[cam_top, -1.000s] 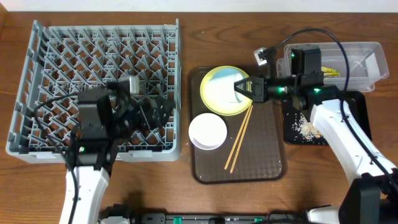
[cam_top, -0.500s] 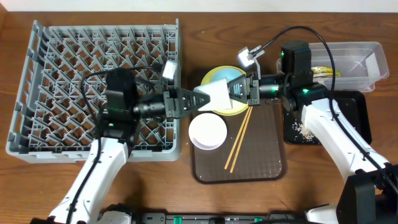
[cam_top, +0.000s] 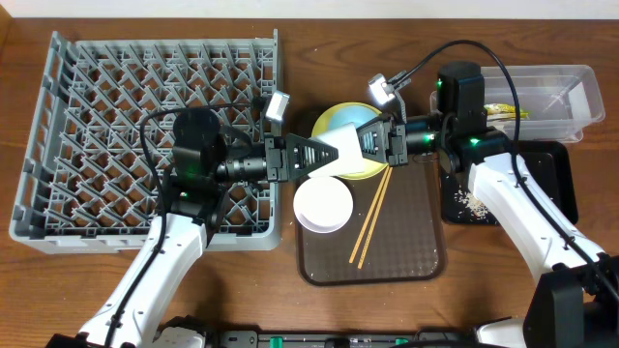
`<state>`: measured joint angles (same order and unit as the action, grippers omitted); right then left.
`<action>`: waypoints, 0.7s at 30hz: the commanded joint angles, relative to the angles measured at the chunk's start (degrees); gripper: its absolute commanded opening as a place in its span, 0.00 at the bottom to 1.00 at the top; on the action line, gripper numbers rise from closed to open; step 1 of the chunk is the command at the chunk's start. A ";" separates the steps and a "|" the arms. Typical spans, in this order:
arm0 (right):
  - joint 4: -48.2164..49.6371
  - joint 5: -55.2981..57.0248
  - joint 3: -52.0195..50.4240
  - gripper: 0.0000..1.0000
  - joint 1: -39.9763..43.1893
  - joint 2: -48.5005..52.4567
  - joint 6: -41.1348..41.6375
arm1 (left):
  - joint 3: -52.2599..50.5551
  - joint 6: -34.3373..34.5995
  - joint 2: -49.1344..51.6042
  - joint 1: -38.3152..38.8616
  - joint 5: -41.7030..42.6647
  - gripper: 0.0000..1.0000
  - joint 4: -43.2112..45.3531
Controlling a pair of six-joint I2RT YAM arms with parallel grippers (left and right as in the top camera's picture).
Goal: Sort waste into correct bins and load items into the dishwasher rack
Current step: 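Hand the pink bowl from the right gripper to the left gripper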
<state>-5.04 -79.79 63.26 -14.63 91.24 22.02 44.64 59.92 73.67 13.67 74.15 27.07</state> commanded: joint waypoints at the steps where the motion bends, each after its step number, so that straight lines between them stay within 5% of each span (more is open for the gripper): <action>1: -0.07 1.31 0.48 0.01 -0.85 0.26 0.26 | 0.70 1.33 -0.31 0.57 -0.07 0.76 0.94; 16: 1.46 1.75 0.48 0.01 -3.39 0.26 0.26 | 0.70 1.31 -0.31 0.57 -2.16 0.81 0.94; 21: 1.46 1.77 0.48 0.01 -3.39 0.26 0.26 | 0.70 1.29 -0.31 0.57 -2.84 0.74 0.94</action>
<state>-3.55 -77.87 63.26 -16.80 91.26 22.41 44.64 61.56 73.67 13.96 72.66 27.29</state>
